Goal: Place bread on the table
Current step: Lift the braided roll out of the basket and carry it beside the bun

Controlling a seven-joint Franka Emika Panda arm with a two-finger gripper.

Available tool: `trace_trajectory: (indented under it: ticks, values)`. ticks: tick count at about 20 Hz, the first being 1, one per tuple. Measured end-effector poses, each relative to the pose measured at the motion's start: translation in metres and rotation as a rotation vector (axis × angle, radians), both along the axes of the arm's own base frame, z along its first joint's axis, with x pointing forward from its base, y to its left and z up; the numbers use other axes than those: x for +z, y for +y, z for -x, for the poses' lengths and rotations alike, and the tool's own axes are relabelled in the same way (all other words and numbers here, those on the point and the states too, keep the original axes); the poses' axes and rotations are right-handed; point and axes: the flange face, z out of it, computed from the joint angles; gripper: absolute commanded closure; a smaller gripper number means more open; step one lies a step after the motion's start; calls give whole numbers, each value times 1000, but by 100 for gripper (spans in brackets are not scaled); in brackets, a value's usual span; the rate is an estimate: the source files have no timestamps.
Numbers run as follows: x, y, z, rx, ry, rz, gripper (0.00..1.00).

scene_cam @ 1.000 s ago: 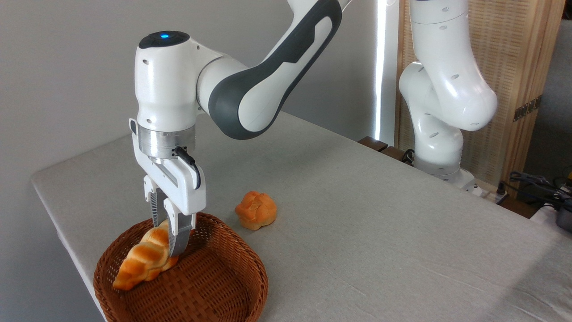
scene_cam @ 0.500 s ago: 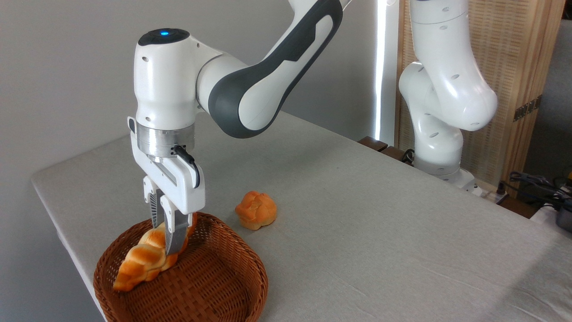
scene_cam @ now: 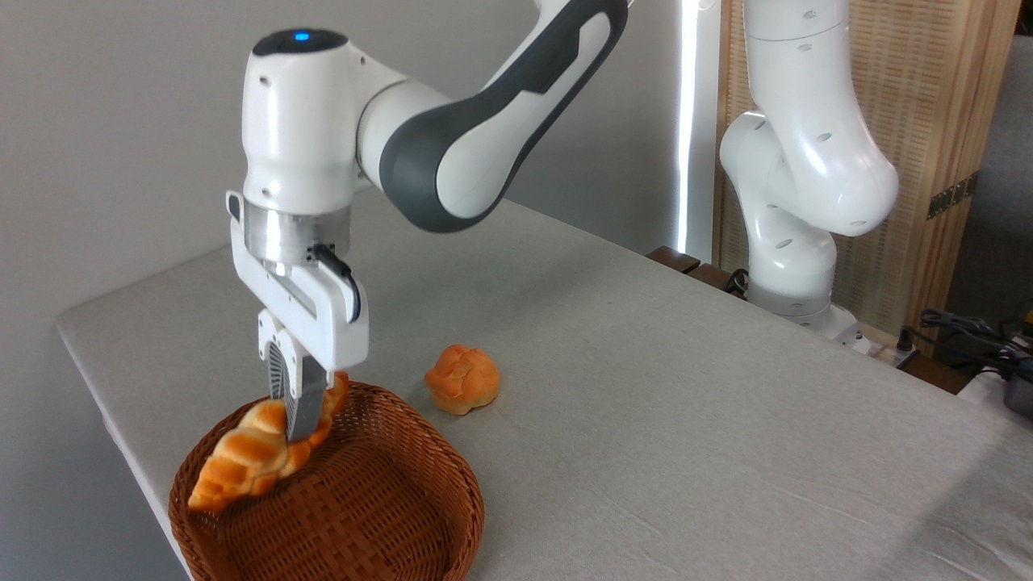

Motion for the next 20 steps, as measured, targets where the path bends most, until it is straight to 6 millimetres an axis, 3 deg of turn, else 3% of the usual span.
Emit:
trace_trajectory:
  ticks: [5, 10, 18, 20]
  values:
    - [36, 11, 19, 4, 36, 8, 100]
    - [66, 43, 45, 35, 116, 14, 100]
    - [63, 73, 97, 23, 238, 31, 99]
    - [63, 85, 113, 21, 269, 43, 92]
